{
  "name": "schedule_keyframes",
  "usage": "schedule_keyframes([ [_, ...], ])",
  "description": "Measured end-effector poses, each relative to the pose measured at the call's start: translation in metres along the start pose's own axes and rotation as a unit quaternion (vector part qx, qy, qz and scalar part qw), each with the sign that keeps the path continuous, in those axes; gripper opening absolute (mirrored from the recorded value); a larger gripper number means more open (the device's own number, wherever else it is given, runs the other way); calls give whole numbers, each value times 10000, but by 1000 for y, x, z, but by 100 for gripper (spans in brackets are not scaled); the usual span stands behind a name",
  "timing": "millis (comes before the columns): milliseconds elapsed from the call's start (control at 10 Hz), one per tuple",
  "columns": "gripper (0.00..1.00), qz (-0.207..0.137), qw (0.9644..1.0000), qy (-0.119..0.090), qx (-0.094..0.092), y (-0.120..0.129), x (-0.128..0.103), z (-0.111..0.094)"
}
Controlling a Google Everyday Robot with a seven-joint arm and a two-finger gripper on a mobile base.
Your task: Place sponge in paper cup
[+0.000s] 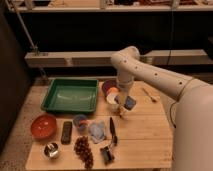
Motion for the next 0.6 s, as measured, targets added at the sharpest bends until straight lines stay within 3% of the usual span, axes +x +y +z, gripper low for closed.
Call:
schedule_keyframes([
  [400,20,-176,9998,16,2,2,-15,2],
  [600,20,-178,9996,176,104,5,-24,1],
])
